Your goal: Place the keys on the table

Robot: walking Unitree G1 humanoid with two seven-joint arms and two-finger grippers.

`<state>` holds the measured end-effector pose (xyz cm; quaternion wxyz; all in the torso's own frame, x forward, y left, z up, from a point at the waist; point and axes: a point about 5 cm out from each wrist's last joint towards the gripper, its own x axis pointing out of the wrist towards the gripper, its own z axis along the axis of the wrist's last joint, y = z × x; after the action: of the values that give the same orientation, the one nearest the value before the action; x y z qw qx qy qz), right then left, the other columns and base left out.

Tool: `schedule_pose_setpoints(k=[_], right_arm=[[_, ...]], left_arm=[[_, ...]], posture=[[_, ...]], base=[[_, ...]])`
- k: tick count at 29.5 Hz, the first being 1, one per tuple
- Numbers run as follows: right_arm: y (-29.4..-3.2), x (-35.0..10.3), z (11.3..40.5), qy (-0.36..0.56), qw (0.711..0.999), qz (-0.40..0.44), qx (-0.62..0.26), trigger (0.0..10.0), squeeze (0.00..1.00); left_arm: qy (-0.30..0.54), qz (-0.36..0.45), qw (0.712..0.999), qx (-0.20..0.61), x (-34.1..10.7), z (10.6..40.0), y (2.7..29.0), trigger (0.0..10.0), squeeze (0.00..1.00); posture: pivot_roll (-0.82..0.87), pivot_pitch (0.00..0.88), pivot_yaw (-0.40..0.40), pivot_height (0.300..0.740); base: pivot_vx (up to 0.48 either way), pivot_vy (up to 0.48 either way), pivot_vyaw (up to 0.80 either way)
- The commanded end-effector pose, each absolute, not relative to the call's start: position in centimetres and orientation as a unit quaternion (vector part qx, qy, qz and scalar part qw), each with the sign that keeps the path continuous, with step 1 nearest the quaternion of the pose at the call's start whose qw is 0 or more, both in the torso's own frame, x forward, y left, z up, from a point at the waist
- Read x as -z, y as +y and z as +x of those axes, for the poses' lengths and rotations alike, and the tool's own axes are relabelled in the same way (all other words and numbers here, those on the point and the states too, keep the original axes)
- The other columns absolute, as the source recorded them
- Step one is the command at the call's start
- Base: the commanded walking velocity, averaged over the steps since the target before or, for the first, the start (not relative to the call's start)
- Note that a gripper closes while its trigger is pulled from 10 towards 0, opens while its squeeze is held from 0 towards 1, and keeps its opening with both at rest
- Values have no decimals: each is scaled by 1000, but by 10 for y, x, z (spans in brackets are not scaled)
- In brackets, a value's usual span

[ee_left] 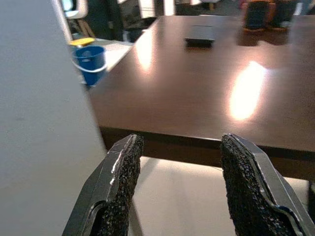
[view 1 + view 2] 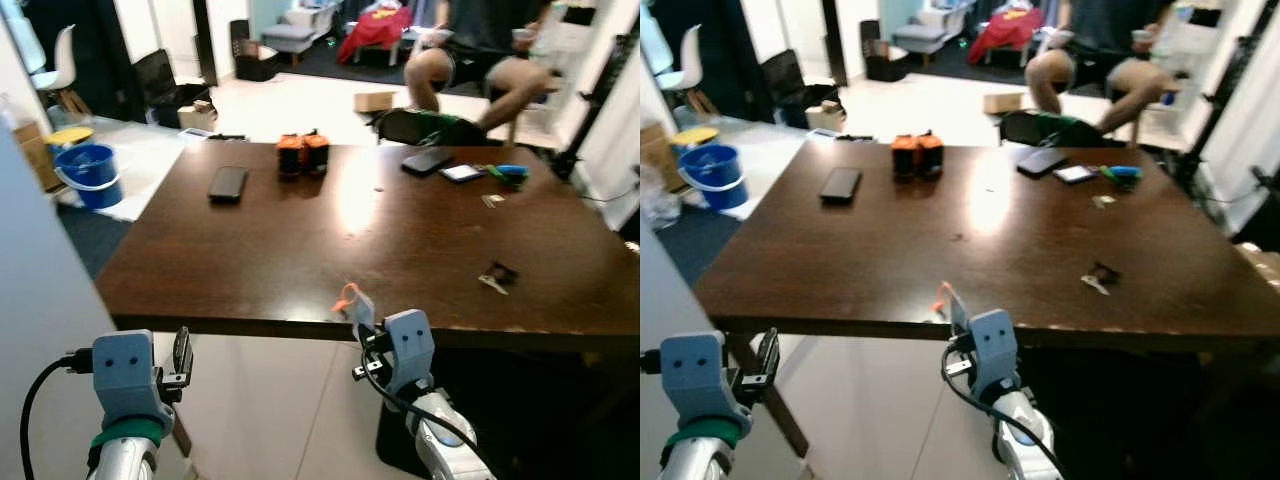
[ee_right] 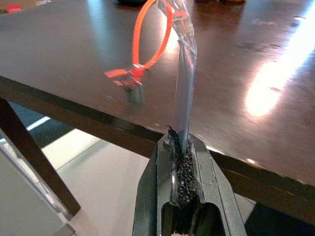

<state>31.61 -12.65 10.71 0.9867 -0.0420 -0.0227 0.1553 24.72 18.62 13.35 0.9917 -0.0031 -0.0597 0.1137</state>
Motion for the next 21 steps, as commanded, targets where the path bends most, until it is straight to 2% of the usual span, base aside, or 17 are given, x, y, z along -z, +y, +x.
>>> schedule_pose_setpoints(k=[1,4,21], right_arm=[[-132,-105,316,-19,989,-43,-143,10000,0],[-133,-105,316,-19,989,-43,-143,10000,0],[-133,-104,315,-14,989,-43,-144,10000,0]], left_arm=[[-59,-3,992,-112,-134,246,186,10000,0],[-60,-2,992,-110,-135,247,185,10000,0],[-62,0,993,-97,-137,245,182,10000,0]], posture=[[-130,42,114,740],[-130,42,114,740],[-127,45,108,740]], base=[[0,0,0],[0,0,0],[0,-415,0]])
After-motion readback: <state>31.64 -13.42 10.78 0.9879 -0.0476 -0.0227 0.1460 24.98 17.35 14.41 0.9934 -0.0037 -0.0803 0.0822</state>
